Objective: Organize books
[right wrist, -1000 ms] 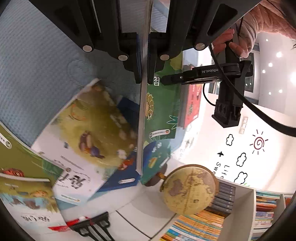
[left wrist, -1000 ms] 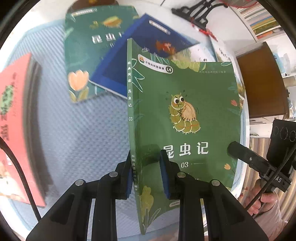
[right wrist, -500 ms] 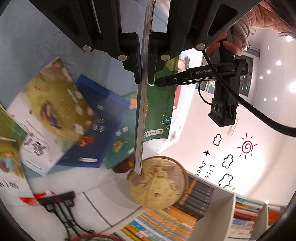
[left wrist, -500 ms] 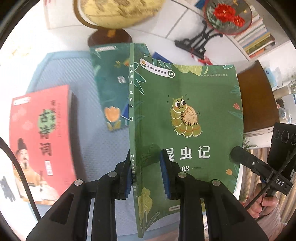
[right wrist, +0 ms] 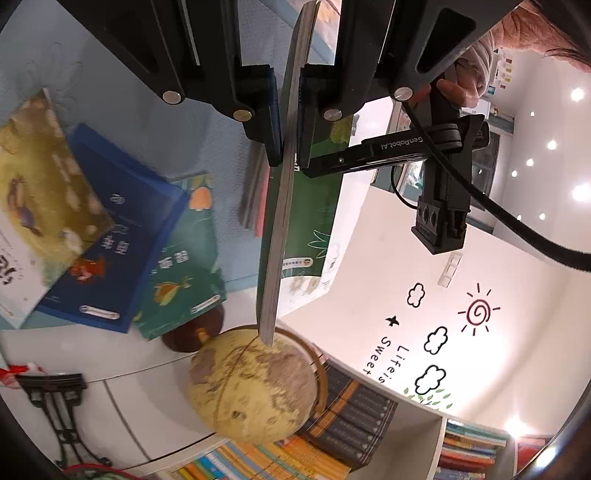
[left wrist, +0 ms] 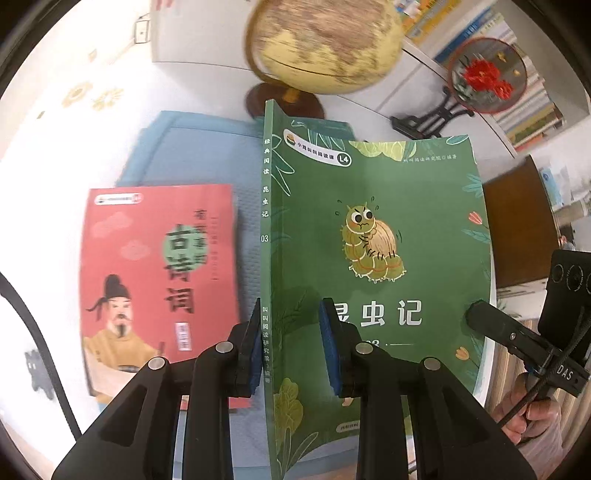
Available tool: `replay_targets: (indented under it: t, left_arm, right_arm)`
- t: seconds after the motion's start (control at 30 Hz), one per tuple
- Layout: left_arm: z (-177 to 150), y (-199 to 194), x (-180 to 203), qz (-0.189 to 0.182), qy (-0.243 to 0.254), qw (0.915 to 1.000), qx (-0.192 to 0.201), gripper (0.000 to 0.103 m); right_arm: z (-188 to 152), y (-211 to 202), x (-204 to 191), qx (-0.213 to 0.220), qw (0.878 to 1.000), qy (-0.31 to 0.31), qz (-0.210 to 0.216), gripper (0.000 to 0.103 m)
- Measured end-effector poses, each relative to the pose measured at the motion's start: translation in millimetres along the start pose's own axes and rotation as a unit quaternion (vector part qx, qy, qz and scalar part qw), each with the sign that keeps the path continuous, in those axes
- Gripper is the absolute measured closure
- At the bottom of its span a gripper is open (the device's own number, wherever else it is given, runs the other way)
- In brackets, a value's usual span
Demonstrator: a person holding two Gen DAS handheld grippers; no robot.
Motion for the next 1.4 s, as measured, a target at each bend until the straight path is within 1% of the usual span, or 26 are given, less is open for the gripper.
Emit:
replay_targets:
  t: [0.2,0.47,0.73,0.83,0.97,1.07,1.2,1.4]
  left_arm:
    - [1.8,-8.0,-36.9,0.010,-0.019,0.9997,0.005,0.079]
    - [-1.6,-8.8,-86.7,0.029,-0.054,0.9981,0.003,0.079]
    - [-5.8,-4.8,-128.9,0.045,-0.076,0.9961,-0.001,0.079]
    - [-6.8,2.5,-138.6,0.047,-0.081,0.9955,-0.008,0.079]
    - [-9.3,17.9,-148.5,0.043,-0.090,0.9948,-0.020,0.079]
    - [-11.6,23.4,-154.4,0.048,-0.091,0.9943,-0.026,0.079]
    - [-12.6,22.3,-160.2,0.044,-0.096,0.9942,-0.022,0.079]
    - [-13.0,24.9,-174.4,0.065,-0.108,0.9917,-0.023,0.079]
  right_arm:
    - [2.9,31.6,-13.6,-0.017,1.000,-0.009,0.008,0.095]
    - [1.3,85.0,-31.2,-0.048,0.999,-0.014,0.016,0.094]
    - [-7.7,131.9,-41.3,-0.075,0.997,-0.012,0.021,0.094]
    - [-11.1,143.7,-36.4,-0.081,0.997,-0.007,0.015,0.094]
    - [-18.9,162.0,-21.4,-0.090,0.996,0.003,-0.011,0.094]
    - [-23.0,168.3,-10.6,-0.091,0.995,0.020,-0.023,0.094]
    - [-26.1,174.5,0.3,-0.087,0.995,0.040,-0.036,0.094]
    - [-32.0,182.2,20.0,-0.086,0.992,0.074,-0.062,0.094]
Point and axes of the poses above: each gripper's, at about its wrist camera, not at the fingertips, and y roughly the way its jaws point, x to its right, z to its top, the point moved 10 cm from there along y, roughly the way its jaws point, and after that the axes turned 1 degree about y, right-handed, at the moved point
